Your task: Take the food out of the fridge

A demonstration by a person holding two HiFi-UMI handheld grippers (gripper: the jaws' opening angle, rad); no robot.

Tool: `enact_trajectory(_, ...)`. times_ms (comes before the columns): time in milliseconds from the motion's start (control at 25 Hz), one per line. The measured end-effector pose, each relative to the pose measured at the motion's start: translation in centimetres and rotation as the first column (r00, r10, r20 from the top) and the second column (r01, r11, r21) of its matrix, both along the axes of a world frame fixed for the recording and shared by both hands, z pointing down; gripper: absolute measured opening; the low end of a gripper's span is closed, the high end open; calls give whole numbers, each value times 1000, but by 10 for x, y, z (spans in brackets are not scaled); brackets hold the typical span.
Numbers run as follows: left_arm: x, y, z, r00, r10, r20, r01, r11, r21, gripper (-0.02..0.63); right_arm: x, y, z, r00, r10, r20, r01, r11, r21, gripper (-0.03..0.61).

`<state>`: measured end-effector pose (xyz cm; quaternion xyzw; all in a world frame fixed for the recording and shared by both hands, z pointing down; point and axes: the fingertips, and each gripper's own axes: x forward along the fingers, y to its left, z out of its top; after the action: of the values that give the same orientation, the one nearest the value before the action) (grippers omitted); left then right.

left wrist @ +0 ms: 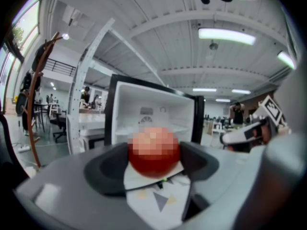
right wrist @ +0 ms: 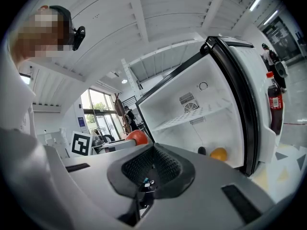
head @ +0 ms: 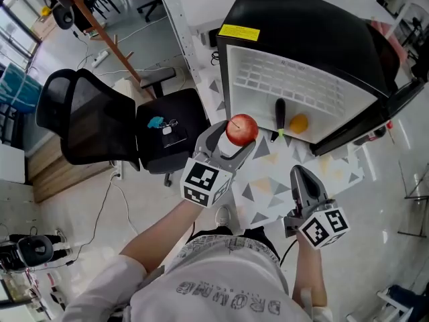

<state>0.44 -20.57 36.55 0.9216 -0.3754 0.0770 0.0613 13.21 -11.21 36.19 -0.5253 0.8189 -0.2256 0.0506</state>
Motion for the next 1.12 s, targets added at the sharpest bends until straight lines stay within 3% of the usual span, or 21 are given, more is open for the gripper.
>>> enact_trajectory(1120,-15,16,-13,998,61,-31,-62,998,-1,334,-7,4,-15,1000,23,20,-24,998,50,-12)
